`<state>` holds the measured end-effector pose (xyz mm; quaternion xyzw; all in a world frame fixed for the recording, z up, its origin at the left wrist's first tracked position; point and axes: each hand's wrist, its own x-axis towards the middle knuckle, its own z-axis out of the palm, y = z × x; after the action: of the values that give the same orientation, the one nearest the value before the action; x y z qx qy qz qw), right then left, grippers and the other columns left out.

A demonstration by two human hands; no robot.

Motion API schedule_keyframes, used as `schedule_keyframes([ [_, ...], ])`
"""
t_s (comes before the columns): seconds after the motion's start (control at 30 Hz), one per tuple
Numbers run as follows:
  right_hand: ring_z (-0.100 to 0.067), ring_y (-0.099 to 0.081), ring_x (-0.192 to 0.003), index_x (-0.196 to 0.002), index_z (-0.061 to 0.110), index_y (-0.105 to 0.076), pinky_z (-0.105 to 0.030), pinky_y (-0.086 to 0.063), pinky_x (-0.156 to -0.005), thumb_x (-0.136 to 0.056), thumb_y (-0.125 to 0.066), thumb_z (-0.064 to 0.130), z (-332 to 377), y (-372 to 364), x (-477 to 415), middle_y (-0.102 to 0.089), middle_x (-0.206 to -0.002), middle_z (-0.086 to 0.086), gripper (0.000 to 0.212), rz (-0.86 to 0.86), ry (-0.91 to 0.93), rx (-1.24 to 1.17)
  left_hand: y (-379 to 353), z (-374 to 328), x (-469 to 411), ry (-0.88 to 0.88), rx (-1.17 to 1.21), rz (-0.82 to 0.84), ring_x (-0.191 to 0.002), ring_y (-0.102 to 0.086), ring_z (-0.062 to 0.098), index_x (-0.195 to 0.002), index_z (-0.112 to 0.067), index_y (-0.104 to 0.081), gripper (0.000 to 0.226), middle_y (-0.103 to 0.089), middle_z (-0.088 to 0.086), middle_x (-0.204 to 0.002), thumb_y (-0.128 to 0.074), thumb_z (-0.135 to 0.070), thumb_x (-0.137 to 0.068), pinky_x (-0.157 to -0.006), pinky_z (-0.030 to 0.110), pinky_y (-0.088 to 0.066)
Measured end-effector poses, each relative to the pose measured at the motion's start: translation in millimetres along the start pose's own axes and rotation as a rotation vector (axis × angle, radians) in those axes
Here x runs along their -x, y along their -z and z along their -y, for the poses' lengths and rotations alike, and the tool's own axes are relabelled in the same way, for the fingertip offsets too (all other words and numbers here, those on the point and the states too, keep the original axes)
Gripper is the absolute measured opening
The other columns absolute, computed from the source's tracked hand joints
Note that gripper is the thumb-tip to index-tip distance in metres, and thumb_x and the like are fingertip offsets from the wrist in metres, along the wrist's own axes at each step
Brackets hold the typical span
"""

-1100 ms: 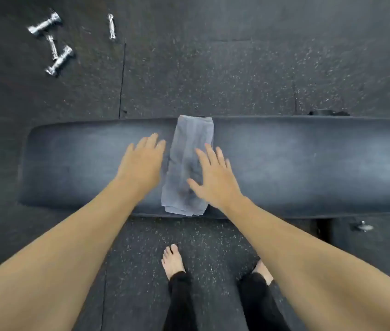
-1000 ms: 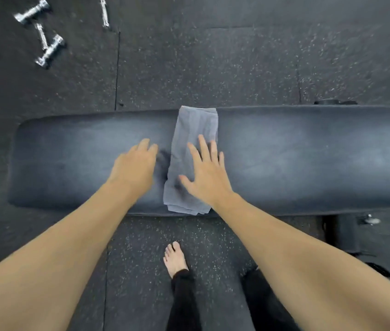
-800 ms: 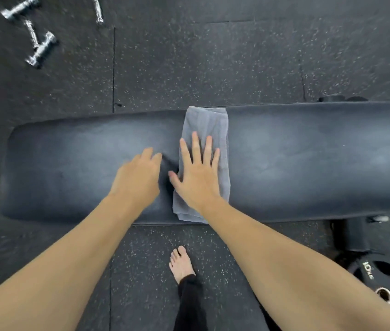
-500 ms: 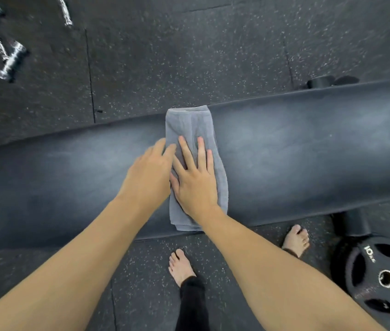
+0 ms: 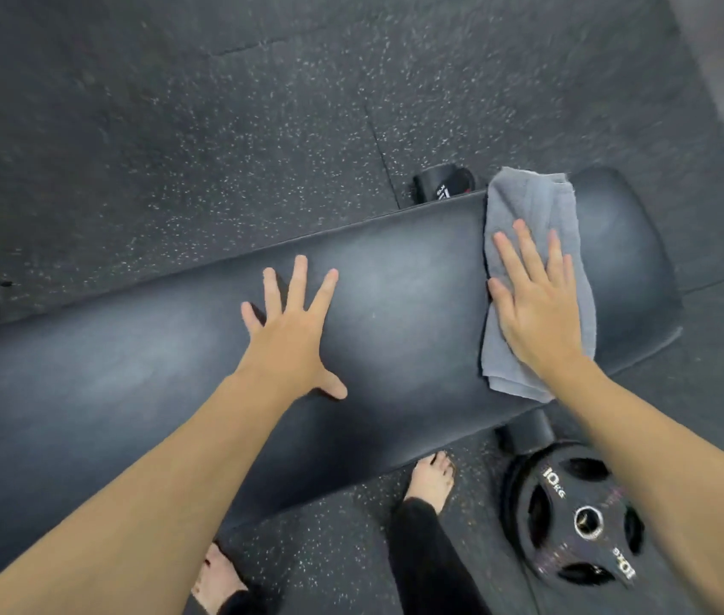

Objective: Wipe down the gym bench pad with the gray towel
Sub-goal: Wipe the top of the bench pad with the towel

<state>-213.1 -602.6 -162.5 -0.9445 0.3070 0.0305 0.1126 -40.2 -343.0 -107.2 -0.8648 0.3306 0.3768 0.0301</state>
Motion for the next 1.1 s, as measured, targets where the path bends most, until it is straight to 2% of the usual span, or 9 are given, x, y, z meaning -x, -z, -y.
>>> schedule_keyframes([
  [0.13,-0.039,-0.006,-0.156,-0.159,0.031,-0.028,-0.057,-0.012,-0.124,-0.105,-0.029,0.043,-68.3,21.6,-27.2,-0.01,-0.171,0.0,0.056,0.017,-0.072,-0.06,-6.7,-38.3,-25.9,0.124,0.074,0.027,-0.131,0.038,0.059,-0.139,-0.04,0.041,0.167,0.056,0.012,-0.143,-0.084,-0.072,-0.032,-0.105,0.079,0.005],
  [0.3,-0.033,-0.01,-0.157,-0.16,0.021,-0.027,-0.051,-0.012,-0.126,-0.104,-0.029,0.04,-29.5,12.9,-29.4,-0.018,-0.17,-0.001,0.059,-0.036,-0.059,-0.135,-9.1,-41.7,-33.7,0.184,0.103,0.059,-0.128,0.044,0.057,-0.134,-0.041,0.047,0.171,0.062,0.011,-0.137,-0.084,-0.072,-0.029,-0.105,0.079,0.009],
  [0.4,-0.033,-0.016,-0.156,-0.159,0.016,-0.03,-0.053,-0.016,-0.125,-0.102,-0.037,0.042,37.5,-4.3,-32.1,-0.025,-0.168,-0.003,0.064,0.004,0.152,-0.183,-5.4,-44.4,-33.6,0.202,0.087,0.089,-0.129,0.043,0.057,-0.133,-0.041,0.048,0.171,0.061,0.011,-0.138,-0.084,-0.072,-0.028,-0.105,0.077,0.01],
  [0.5,-0.033,-0.022,-0.155,-0.155,0.018,-0.04,-0.053,-0.02,-0.123,-0.103,-0.041,0.04,102.5,-20.5,-34.0,-0.032,-0.165,-0.003,0.057,0.025,0.419,-0.113,-3.9,-46.9,-32.6,0.227,0.078,0.112,-0.129,0.044,0.055,-0.134,-0.041,0.046,0.172,0.062,0.009,-0.137,-0.085,-0.07,-0.027,-0.107,0.076,0.009],
  [0.6,-0.029,-0.02,-0.155,-0.155,0.027,-0.04,-0.049,-0.015,-0.125,-0.106,-0.039,0.039,88.7,-19.8,-51.9,-0.03,-0.166,0.003,0.05,-0.001,0.463,-0.081,-3.9,-49.1,-32.8,0.238,0.071,0.125,-0.13,0.044,0.053,-0.133,-0.042,0.047,0.172,0.063,0.007,-0.136,-0.085,-0.07,-0.026,-0.108,0.075,0.008],
  [0.77,-0.042,-0.028,-0.15,-0.149,0.025,-0.05,-0.056,-0.022,-0.121,-0.105,-0.037,0.038,-47.4,6.3,-100.8,-0.041,-0.161,-0.002,0.048,-0.085,0.19,-0.025,-6.2,-50.9,-32.3,0.227,0.08,0.105,-0.133,0.042,0.052,-0.134,-0.046,0.044,0.175,0.059,0.004,-0.141,-0.087,-0.068,-0.021,-0.108,0.076,0.008],
  [0.9,-0.039,-0.016,-0.154,-0.157,0.033,-0.034,-0.056,-0.016,-0.123,-0.108,-0.03,0.038,-141.3,28.3,-92.4,-0.025,-0.168,0.003,0.05,-0.014,0.117,-0.007,-8.1,-49.2,-31.4,0.218,0.082,0.088,-0.134,0.041,0.051,-0.135,-0.048,0.043,0.175,0.057,0.003,-0.143,-0.088,-0.068,-0.02,-0.107,0.075,0.009],
  [1.0,-0.036,-0.008,-0.157,-0.159,0.032,-0.028,-0.054,-0.014,-0.125,-0.109,-0.026,0.038,-149.1,29.5,-50.8,-0.018,-0.17,0.004,0.051,-0.012,0.139,-0.013,-7.1,-48.9,-29.5,0.194,0.095,0.085,-0.134,0.041,0.051,-0.136,-0.048,0.041,0.174,0.056,0.004,-0.144,-0.088,-0.067,-0.021,-0.106,0.075,0.01],
  [1.1,-0.033,-0.003,-0.158,-0.16,0.03,-0.028,-0.057,-0.015,-0.124,-0.108,-0.024,0.038,-109.6,21.3,3.9,-0.017,-0.17,0.003,0.053,-0.01,0.041,-0.029,-6.4,-49.1,-27.0,0.191,0.098,0.082,-0.134,0.041,0.052,-0.137,-0.047,0.04,0.174,0.056,0.005,-0.144,-0.088,-0.068,-0.022,-0.106,0.075,0.011],
])
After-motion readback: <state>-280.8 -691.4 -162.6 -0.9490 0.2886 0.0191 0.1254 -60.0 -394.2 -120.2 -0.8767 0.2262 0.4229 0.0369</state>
